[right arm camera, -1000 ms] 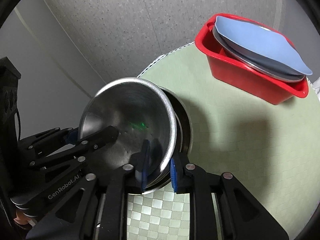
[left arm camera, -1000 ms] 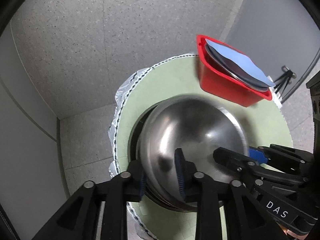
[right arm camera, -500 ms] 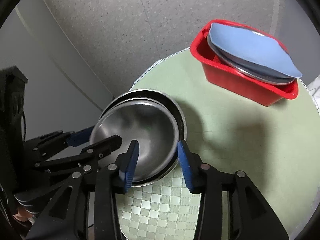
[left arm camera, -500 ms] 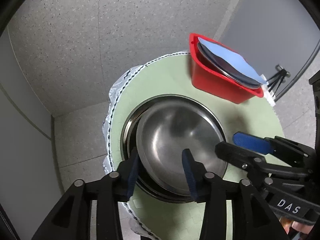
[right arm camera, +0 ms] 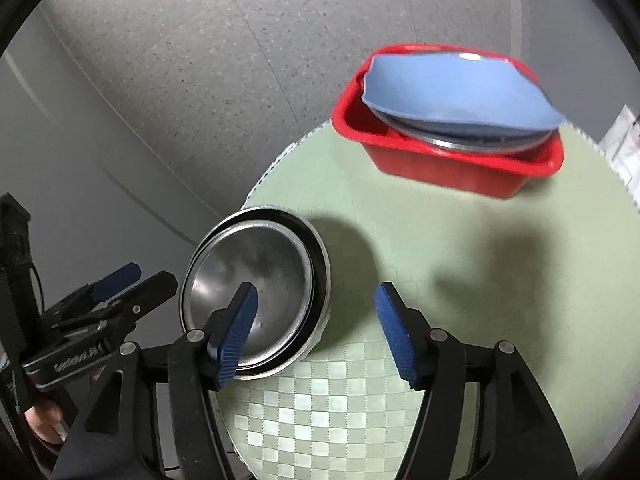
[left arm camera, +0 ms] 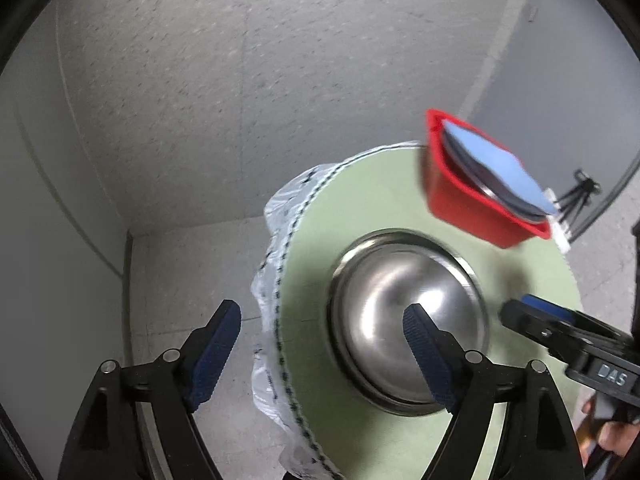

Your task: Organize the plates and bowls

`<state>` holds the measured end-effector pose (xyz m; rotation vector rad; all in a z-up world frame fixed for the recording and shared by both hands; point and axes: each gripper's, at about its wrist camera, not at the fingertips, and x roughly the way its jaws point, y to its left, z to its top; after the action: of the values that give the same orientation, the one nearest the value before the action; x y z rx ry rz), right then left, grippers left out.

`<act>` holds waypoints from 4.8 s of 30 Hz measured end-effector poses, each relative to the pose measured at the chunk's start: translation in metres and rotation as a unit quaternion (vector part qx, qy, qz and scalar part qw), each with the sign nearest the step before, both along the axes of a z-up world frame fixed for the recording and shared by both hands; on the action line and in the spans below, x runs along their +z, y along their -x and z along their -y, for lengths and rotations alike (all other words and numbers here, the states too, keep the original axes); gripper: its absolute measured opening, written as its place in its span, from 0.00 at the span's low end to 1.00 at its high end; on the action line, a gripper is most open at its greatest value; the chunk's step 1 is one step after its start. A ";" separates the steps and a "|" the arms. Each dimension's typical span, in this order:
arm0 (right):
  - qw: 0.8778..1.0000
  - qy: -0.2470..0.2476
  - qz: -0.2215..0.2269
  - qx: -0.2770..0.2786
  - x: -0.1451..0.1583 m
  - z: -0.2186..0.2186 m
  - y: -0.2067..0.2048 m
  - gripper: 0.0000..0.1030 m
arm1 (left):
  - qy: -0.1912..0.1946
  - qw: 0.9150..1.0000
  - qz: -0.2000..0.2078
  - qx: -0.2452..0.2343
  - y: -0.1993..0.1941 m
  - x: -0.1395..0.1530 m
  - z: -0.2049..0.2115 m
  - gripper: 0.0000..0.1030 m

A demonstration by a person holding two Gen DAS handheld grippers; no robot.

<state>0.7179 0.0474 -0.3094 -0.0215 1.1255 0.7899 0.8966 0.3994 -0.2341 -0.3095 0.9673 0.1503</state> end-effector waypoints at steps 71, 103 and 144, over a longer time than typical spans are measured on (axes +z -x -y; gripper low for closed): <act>0.999 -0.006 -0.014 -0.033 0.000 0.067 -0.232 0.33 | -0.027 0.995 -0.014 -0.093 -0.261 0.023 0.179 0.35; 0.975 -0.042 0.146 -0.163 0.124 0.181 -0.016 0.78 | -0.090 0.974 0.176 -0.114 0.032 0.145 0.230 0.98; 0.910 -0.076 0.339 -0.226 0.255 0.502 0.577 1.00 | -0.124 0.922 0.340 -0.137 0.874 0.237 0.413 1.00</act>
<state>0.1413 -0.4543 -0.0546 0.0872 0.3757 0.3915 0.0226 -0.0140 0.0033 0.0219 0.2840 -0.0922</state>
